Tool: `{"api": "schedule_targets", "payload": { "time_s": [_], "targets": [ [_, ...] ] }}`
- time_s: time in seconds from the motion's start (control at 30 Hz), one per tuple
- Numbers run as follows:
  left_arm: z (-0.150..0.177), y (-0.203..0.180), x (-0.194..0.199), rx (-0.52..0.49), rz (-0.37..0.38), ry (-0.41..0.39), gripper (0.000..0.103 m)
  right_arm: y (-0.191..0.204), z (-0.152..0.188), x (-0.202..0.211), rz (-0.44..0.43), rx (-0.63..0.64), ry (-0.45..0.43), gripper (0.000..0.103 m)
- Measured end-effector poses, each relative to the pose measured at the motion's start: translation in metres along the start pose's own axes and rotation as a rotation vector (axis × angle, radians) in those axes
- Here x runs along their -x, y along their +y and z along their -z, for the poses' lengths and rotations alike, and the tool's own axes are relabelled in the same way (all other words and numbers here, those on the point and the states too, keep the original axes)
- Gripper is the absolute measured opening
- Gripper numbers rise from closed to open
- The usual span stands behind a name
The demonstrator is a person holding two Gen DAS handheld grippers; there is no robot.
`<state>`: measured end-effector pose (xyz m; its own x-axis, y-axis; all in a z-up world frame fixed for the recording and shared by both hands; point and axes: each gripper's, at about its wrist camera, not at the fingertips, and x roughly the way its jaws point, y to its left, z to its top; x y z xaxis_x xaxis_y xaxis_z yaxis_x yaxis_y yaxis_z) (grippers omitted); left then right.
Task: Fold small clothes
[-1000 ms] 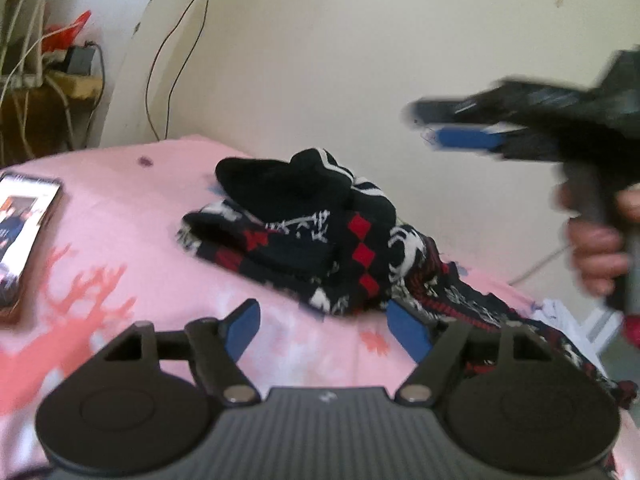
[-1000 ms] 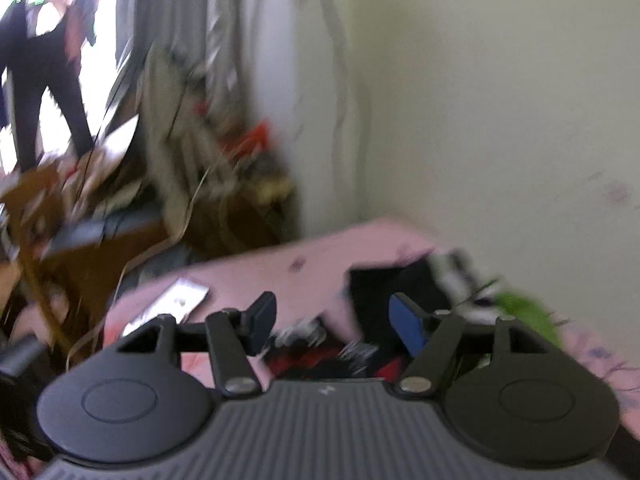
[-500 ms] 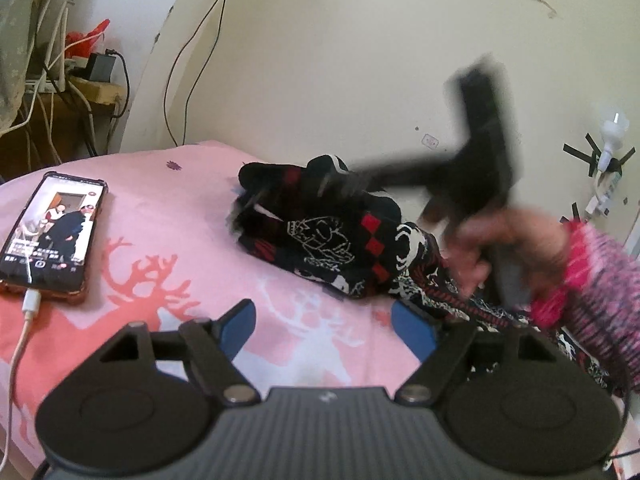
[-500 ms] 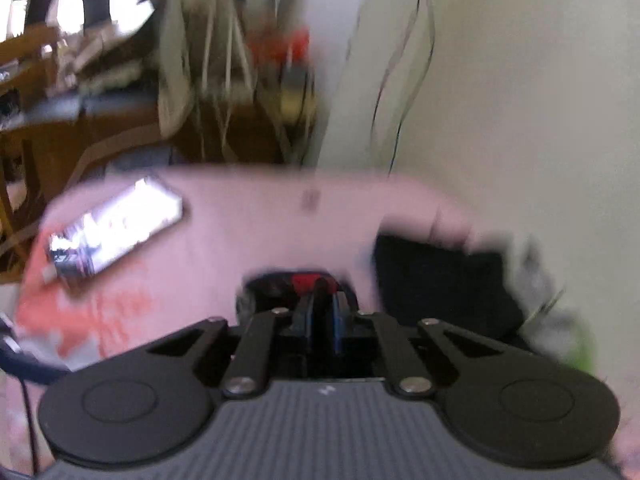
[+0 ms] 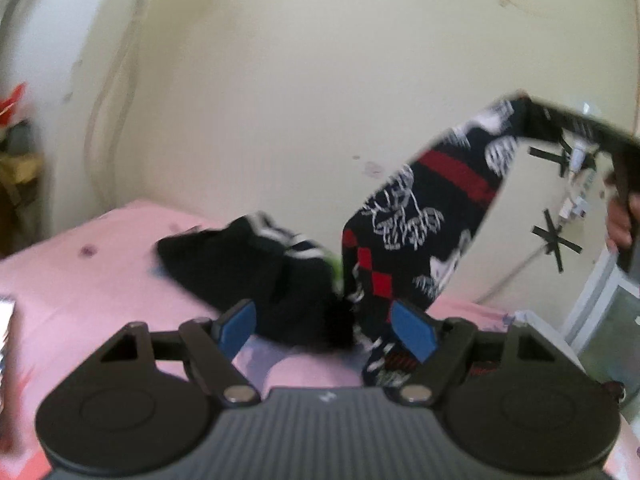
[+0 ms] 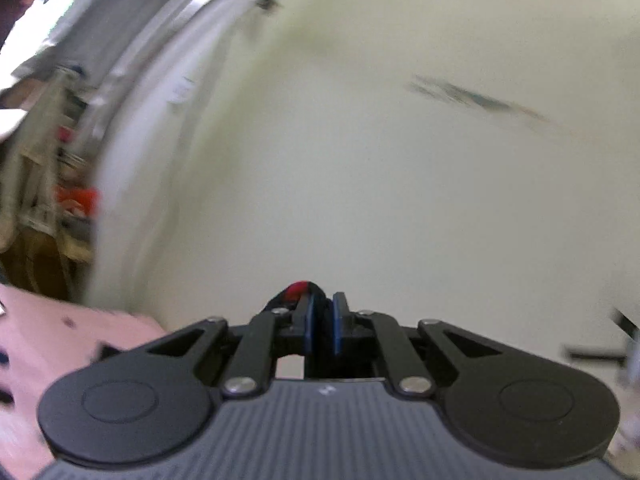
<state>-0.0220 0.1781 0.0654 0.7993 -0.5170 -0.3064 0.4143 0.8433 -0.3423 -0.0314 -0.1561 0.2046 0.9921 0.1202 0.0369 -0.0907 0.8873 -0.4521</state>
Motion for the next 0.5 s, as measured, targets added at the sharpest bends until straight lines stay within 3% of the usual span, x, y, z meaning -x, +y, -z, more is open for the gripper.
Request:
{"api": "schedule_targets", "payload": {
  "time_s": [0.23,0.37,0.5],
  "targets": [
    [-0.017,-0.051,-0.091,-0.082,0.054,0.153,0.077,-0.057,0.090,0.035,0.135,-0.075,0.141,0.000],
    [-0.011,-0.070,-0.136,-0.113,0.043,0.236,0.077,-0.085,0.145,0.065,0.217,-0.181,0.228,0.000],
    [0.000,-0.084,-0.172,-0.145,0.047,0.327,0.077,-0.090,0.195,0.079,0.233,-0.265,0.342,0.000]
  ]
}}
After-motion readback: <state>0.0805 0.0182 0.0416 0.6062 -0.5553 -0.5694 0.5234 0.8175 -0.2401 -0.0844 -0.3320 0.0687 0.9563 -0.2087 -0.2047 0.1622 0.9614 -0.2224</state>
